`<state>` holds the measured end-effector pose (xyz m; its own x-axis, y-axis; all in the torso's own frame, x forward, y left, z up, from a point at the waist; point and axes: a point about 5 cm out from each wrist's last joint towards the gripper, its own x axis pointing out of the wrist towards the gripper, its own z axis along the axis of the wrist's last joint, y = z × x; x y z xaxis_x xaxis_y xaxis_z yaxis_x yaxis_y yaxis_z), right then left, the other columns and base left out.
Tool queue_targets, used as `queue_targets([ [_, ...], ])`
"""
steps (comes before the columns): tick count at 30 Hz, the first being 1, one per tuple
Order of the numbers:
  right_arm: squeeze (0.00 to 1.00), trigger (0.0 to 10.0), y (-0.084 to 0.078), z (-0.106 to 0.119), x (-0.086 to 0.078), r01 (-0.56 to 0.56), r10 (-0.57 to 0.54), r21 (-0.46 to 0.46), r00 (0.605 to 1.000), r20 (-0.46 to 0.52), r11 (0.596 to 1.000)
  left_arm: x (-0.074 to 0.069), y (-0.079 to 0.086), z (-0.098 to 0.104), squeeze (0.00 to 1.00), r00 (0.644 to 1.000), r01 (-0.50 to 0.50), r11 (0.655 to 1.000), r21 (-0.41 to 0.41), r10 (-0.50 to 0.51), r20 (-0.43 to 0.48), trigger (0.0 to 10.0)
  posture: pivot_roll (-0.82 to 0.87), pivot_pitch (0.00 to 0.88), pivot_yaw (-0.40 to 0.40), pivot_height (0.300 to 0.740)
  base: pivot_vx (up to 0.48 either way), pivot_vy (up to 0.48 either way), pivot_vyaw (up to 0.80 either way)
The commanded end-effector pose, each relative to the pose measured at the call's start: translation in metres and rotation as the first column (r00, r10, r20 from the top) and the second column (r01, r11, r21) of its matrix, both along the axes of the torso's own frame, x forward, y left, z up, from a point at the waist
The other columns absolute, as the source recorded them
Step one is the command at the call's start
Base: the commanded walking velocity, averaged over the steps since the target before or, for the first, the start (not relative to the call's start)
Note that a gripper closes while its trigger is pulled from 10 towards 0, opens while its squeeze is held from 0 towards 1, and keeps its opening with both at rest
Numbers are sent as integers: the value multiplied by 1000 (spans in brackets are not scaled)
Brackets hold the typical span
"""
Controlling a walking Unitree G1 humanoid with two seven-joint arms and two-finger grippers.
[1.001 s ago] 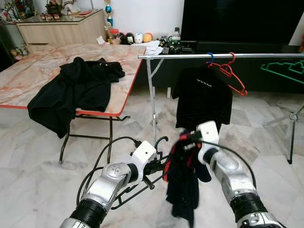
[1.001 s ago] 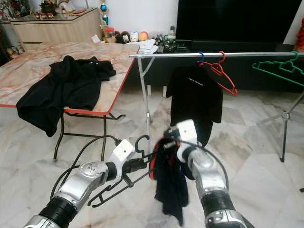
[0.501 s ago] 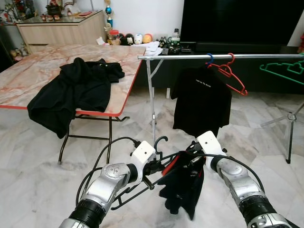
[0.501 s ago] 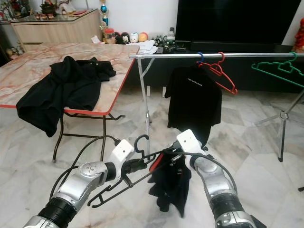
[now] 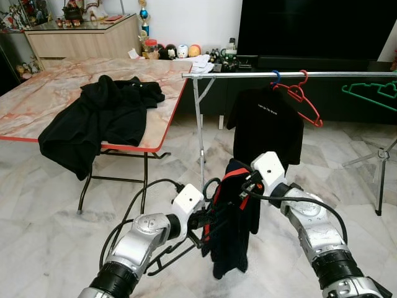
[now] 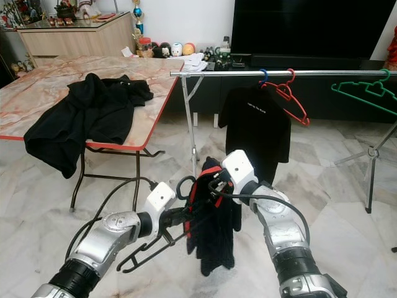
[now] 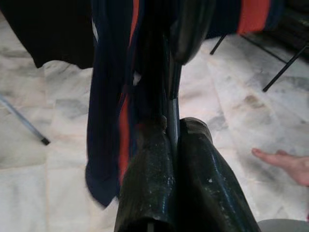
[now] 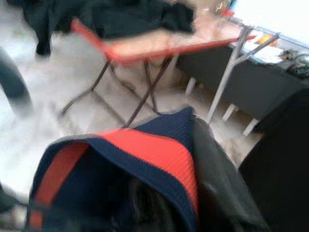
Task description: Hang hanger
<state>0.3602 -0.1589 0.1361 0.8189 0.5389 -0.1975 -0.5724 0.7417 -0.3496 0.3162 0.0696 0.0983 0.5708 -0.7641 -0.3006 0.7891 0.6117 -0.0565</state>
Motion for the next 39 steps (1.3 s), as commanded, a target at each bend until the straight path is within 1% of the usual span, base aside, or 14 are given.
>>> queue_targets([
  [1, 0, 10000, -6, -4, 2, 28, -29, -93, 1000, -1, 995, 2, 0, 9, 0, 1000, -10, 999, -34, 11, 23, 10000, -7, 2, 42, 740, 0, 0, 0],
  [3, 0, 10000, -5, -5, 0, 6, -7, -100, 1000, -9, 995, 3, 0, 11, 0, 999, -17, 999, -50, 19, 27, 10000, -8, 2, 43, 740, 0, 0, 0],
  [6, 0, 10000, 0, 0, -2, -38, 38, -9, 999, -13, 999, 6, -2, 18, 0, 998, -55, 991, -123, 59, 28, 10000, -8, 4, 42, 740, 0, 0, 0],
  [8, 0, 10000, 0, 0, -2, -43, 43, 5, 999, -12, 999, 7, -3, 20, 0, 997, -61, 988, -142, 66, 27, 10000, -8, 4, 42, 740, 0, 0, 0],
  [13, 0, 10000, 0, 8, 0, -35, 36, 110, 999, -3, 993, 7, -5, 19, 0, 997, -67, 989, -134, 71, 29, 10000, -6, 6, 42, 740, 0, 0, 0],
  [14, 0, 10000, 3, 10, -1, -54, 55, 140, 999, 1, 989, 7, -5, 19, 0, 997, -66, 989, -129, 70, 29, 10000, -7, 6, 43, 740, 0, 0, 0],
  [15, 0, 10000, 10, 19, -6, -139, 135, 202, 990, 33, 970, 6, -5, 17, 0, 997, -67, 990, -127, 70, 22, 10000, -9, 8, 45, 740, 0, 0, 0],
  [18, 0, 10000, 16, 27, -12, -210, 204, 267, 978, 54, 940, 6, -7, 17, 0, 998, -64, 989, -136, 68, 18, 10000, -11, 9, 46, 740, 0, 0, 0],
  [22, 0, 10000, 13, 22, -11, -180, 177, 228, 984, 31, 957, 5, -9, 19, 0, 998, -60, 987, -152, 63, 15, 10000, -11, 9, 46, 740, 0, 0, 0],
  [23, 0, 10000, 6, 10, -8, -123, 128, 149, 991, -26, 981, 5, -9, 20, 0, 998, -58, 986, -153, 61, 15, 10000, -9, 8, 46, 740, 0, 0, 0],
  [24, 0, 10000, 4, 5, -9, -124, 129, 105, 991, -40, 987, 6, -9, 20, 0, 998, -58, 987, -153, 61, 15, 10000, -7, 7, 45, 740, 0, 0, 0],
  [26, 0, 10000, 3, 2, -10, -130, 133, 78, 990, -46, 989, 6, -9, 20, 0, 998, -58, 987, -152, 61, 15, 10000, -9, 7, 46, 740, 0, 0, 0],
  [32, 0, 10000, 2, 0, -14, -150, 156, 71, 983, -93, 986, 6, -9, 19, 0, 998, -65, 987, -149, 67, 13, 10000, -9, 9, 46, 740, 0, 0, 0],
  [39, 0, 10000, 2, -7, -19, -190, 188, 3, 971, -148, 982, 11, -10, 26, 0, 994, -99, 978, -185, 107, 36, 10000, -14, 11, 49, 740, 0, 0, 0],
])
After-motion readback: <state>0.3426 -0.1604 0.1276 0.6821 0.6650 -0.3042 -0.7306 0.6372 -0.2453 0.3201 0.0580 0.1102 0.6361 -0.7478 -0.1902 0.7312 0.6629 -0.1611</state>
